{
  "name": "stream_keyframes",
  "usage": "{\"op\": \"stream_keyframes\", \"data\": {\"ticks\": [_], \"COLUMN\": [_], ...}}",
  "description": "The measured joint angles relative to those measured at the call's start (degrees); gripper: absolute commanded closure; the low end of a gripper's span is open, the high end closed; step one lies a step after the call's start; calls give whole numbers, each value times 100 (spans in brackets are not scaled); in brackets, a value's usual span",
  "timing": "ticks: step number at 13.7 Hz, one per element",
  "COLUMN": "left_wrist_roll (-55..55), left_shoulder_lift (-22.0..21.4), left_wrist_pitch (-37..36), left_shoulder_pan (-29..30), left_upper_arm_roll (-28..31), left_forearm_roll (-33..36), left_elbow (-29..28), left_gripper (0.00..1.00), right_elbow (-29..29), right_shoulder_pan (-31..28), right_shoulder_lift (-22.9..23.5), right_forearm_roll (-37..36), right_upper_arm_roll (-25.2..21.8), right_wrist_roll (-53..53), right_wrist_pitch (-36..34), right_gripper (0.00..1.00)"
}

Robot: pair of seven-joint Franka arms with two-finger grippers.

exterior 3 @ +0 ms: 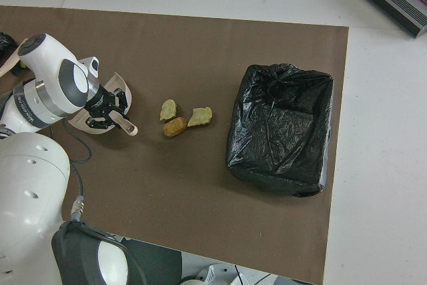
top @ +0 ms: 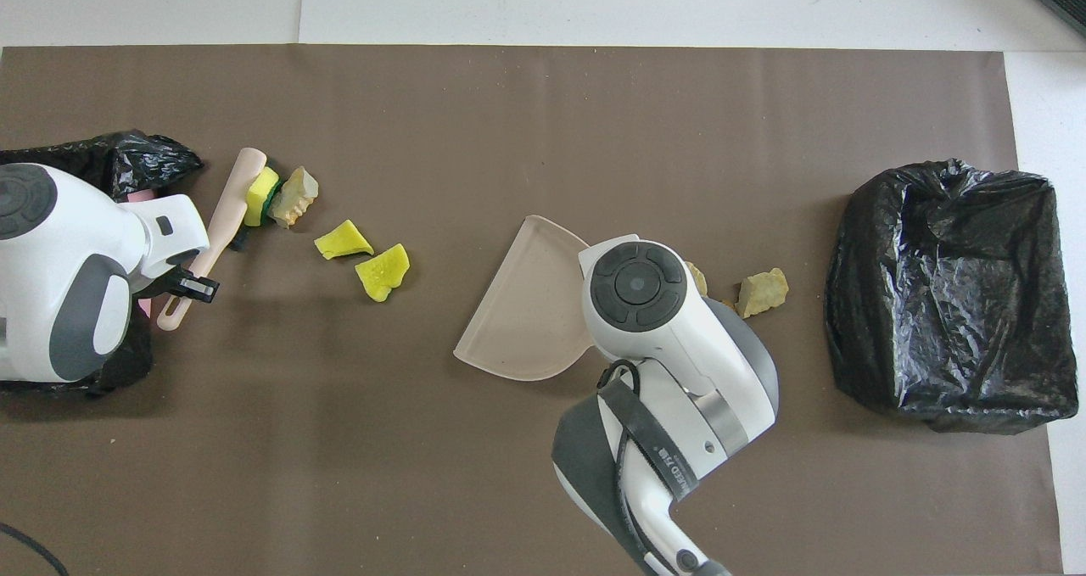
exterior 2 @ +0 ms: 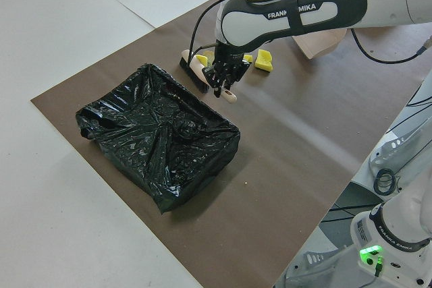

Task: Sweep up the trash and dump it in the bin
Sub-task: 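Sweep the yellow pieces into the dustpan with the brush in the left gripper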

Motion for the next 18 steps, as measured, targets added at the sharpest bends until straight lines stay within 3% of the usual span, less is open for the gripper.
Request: {"op": "stream_keyframes", "data": {"ticks": [11, 18], "left_wrist_roll": [-66, -758], "left_shoulder_lift": [-540, -841], "left_wrist_pitch": [-75, -318], "left_shoulder_pan": [-1419, -2750], "left_upper_arm_roll": [-33, -44], "left_forearm_roll": [-687, -1749], "left_elbow": [-791, -1016], "left_gripper": [100, 100], "right_elbow": [-132, -132], "right_shoulder_pan": [419, 420], "right_shoulder_lift": [324, 324], "right_forearm_roll": [202, 210], "right_upper_arm_roll": [7, 7], "right_wrist_roll": [642, 652], "right_wrist_pitch": [568, 568], "right_gripper": [100, 100]}}
